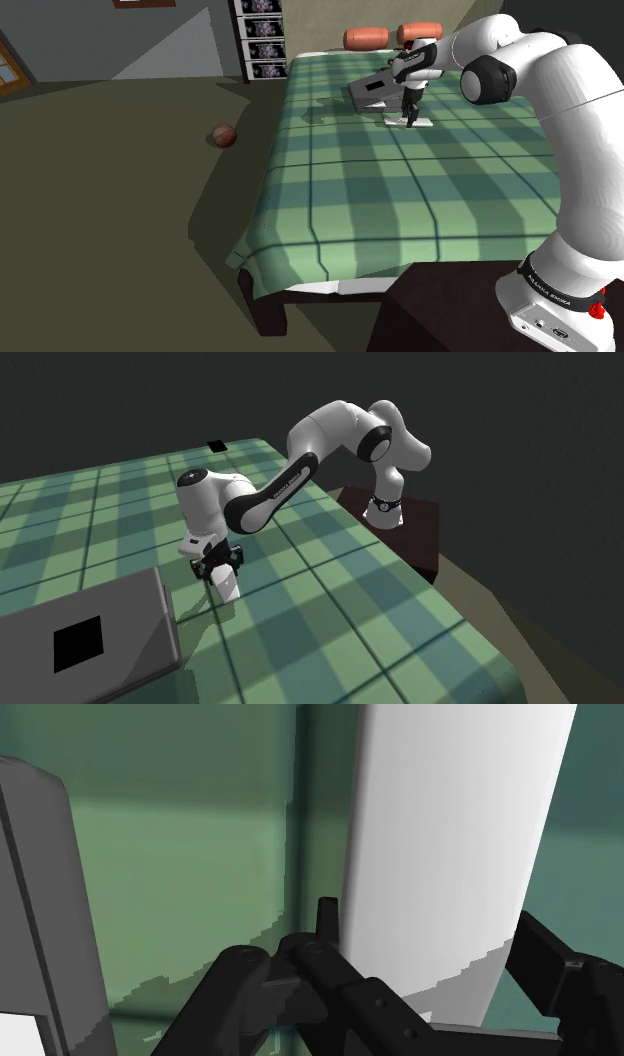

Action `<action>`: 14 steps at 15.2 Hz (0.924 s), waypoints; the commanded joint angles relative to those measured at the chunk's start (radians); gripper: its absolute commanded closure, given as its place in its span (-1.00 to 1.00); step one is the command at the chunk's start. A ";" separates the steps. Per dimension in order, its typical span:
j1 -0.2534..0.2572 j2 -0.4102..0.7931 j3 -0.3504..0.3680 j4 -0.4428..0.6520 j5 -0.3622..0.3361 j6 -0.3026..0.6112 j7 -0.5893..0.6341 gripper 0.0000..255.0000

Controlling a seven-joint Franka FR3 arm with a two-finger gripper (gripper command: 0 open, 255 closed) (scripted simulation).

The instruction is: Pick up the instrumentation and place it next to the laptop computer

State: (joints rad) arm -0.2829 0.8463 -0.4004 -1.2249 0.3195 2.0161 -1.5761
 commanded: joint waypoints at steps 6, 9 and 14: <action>0.000 0.000 0.000 0.000 0.000 0.001 0.000 -1.00; 0.000 0.000 0.000 0.000 0.000 0.001 0.000 -1.00; 0.001 -0.049 -0.013 0.046 -0.017 -0.092 0.011 -1.00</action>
State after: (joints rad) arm -0.2839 0.8045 -0.4120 -1.1784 0.3043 1.9323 -1.5665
